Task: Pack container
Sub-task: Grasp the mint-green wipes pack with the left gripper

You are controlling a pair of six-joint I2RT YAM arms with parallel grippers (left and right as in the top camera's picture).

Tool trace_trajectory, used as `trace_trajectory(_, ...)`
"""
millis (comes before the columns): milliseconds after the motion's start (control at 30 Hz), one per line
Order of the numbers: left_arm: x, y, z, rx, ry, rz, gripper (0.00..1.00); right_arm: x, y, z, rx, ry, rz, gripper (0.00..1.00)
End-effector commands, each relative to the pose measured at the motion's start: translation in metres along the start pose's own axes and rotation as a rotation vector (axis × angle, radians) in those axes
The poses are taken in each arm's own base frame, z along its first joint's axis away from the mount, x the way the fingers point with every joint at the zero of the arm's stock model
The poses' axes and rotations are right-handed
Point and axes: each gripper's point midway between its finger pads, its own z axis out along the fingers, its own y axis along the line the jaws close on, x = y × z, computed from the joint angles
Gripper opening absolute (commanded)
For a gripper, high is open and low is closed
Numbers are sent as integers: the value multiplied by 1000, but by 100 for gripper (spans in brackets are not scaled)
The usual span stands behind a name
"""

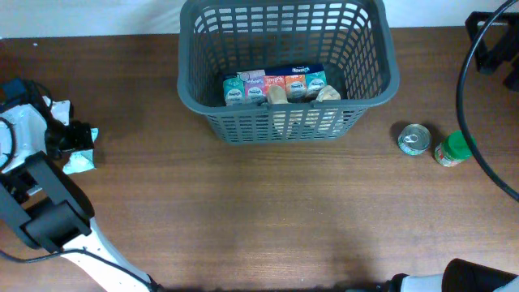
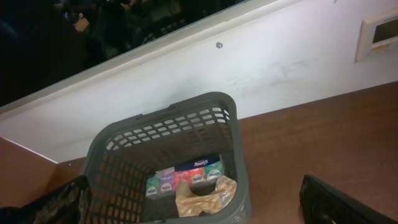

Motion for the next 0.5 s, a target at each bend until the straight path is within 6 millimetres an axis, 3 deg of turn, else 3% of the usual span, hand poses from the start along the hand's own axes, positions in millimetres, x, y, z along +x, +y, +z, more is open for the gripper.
trace_trajectory(0,9,-5,23,35,46,14,83,1,2,1,-11,4,1,99)
trace_trajectory(167,12,-7,34,45,67,38,77,1,2,1,-11,4,1,99)
trace_trajectory(233,12,-11,37,68,66,44,66,1,2,1,-11,4,1,99)
trace_trajectory(267,11,-13,37,76,64,43,44,1,2,1,-11,4,1,99)
trace_trajectory(300,11,-13,37,79,62,43,4,1,2,1,-11,4,1,99)
trace_trajectory(467,3,-11,20,81,58,43,2,1,2,1,-11,4,1,99)
